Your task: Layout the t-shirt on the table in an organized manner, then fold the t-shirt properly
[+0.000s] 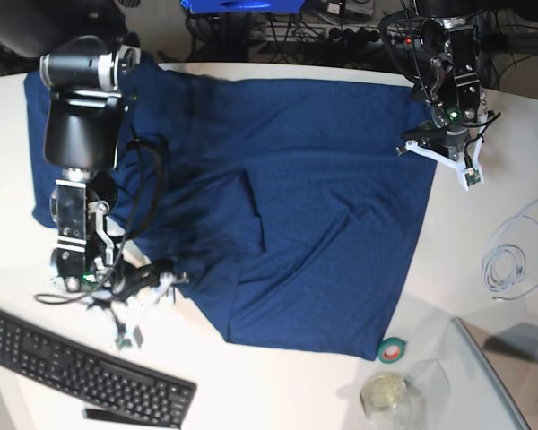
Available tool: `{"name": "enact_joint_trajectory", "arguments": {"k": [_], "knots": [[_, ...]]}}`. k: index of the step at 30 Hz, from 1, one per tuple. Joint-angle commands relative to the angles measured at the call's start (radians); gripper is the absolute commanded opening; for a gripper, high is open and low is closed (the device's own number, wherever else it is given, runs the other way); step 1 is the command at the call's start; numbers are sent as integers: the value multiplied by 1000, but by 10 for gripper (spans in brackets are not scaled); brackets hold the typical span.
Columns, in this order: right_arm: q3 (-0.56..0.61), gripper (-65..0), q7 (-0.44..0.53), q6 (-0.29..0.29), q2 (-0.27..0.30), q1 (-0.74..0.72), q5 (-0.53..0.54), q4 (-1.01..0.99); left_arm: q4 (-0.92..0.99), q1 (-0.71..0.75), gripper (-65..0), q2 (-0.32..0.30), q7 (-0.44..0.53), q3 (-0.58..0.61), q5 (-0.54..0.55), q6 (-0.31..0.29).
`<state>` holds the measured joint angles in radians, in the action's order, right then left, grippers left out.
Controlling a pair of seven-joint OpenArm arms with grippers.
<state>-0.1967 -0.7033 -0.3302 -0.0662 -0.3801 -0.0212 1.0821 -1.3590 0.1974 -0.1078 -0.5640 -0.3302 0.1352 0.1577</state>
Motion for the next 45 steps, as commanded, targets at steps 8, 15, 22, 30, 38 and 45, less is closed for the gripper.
{"name": "enact_joint_trajectory", "arguments": {"k": [8,15,22,30,38,45], "knots": [[-1,-273,58,99,13,17,13,-35,-13,-3,-650,-10,8,-10,-4,4],[-1,-273,53,122,15,66,10,8,-13,-3,-650,-10,8,-10,-4,4],[-2,-563,53,124,15,94,10,10,-13,-3,-650,-10,8,-10,-4,4],[-2,-648,24,158,15,105,14,96,-12,0,-650,-10,8,-10,-4,4],[9,-648,-103,158,15,86,11,332,-10,-2,-650,-11,8,-11,-4,4],[7,-641,-143,156,35,71,14,280,-4,-3,-650,-11,8,-7,-4,4]]}}
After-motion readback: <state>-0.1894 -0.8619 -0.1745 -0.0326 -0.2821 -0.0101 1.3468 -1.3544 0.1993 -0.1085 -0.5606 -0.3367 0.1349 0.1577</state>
